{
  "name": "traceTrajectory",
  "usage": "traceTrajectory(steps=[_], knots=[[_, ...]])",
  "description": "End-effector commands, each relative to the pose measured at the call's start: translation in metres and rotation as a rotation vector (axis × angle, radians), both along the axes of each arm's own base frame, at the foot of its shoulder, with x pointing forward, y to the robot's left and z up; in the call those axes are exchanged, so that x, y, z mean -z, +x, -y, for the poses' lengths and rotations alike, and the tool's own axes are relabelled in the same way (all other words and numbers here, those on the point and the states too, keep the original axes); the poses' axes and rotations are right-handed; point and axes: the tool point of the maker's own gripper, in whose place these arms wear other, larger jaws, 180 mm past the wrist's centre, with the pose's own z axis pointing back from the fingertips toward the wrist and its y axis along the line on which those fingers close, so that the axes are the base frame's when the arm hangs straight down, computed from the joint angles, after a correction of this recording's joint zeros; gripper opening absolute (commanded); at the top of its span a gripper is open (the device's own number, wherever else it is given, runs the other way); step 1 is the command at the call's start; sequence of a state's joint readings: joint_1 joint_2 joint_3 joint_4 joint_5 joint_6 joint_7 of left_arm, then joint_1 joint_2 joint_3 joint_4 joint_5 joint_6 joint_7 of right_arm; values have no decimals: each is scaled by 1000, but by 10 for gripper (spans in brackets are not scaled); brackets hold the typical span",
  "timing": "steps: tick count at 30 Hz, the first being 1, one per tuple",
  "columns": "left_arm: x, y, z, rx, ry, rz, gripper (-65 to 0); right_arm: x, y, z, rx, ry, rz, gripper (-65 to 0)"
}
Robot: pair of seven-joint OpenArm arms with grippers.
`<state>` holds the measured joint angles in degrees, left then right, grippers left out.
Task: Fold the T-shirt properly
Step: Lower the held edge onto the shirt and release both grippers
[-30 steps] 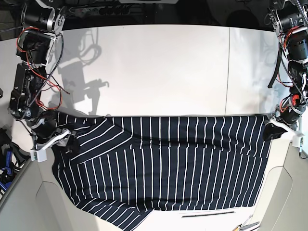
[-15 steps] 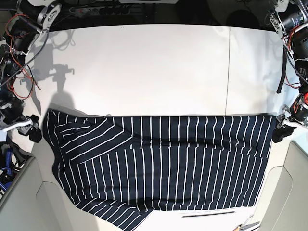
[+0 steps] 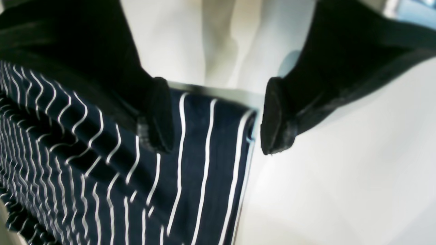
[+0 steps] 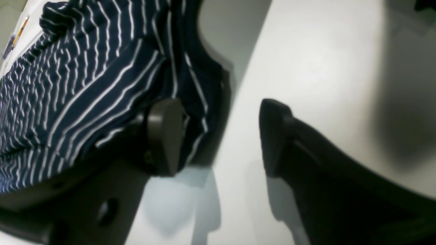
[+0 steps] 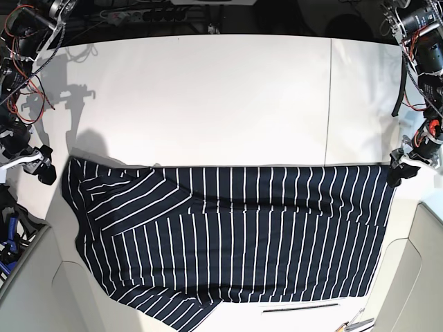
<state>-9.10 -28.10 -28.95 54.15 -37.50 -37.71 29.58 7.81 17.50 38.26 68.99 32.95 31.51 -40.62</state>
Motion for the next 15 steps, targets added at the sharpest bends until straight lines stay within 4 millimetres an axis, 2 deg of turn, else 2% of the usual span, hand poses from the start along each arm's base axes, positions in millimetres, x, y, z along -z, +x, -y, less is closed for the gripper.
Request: traceTrajectory(steps=[1, 8, 15], knots=[[-18, 9, -11, -15, 15, 52, -215, -15, 10, 5, 4, -1, 53, -292], [-5, 8, -1, -30, -25, 53, -215, 15, 11, -15, -20, 56, 12, -250], [5, 9, 14, -21, -44, 46, -215, 25, 17, -39, -24, 82, 23, -250]])
